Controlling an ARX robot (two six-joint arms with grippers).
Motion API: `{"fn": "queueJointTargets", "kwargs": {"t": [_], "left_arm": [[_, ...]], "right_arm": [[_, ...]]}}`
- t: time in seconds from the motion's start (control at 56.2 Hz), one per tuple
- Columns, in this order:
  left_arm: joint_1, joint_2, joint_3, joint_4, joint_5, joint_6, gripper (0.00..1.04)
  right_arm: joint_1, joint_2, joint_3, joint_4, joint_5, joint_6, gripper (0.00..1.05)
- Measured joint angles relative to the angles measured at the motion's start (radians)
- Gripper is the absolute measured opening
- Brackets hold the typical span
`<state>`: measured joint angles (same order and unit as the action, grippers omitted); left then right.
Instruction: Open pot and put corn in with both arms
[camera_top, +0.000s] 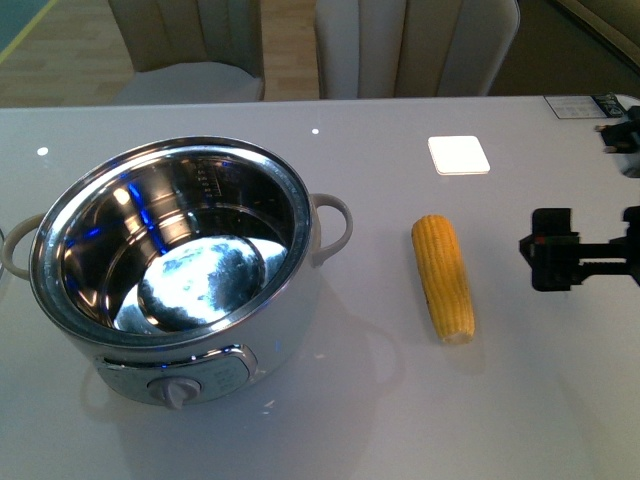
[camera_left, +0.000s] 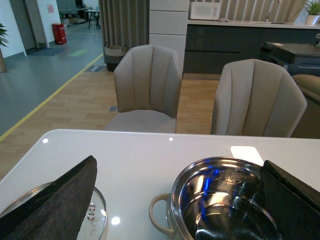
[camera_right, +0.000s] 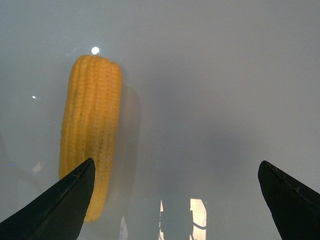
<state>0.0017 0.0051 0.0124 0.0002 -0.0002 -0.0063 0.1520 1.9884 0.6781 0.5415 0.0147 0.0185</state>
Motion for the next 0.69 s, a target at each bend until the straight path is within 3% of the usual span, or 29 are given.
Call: {"fn": "queueJointTargets", "kwargs": {"t": [0.693], "left_arm": [[0.000, 0.000, 0.000, 0.000, 0.000, 0.000, 0.98]], "right_arm": [[0.150, 0.332, 0.352, -0.173, 0.046, -0.015, 0.96]]}}
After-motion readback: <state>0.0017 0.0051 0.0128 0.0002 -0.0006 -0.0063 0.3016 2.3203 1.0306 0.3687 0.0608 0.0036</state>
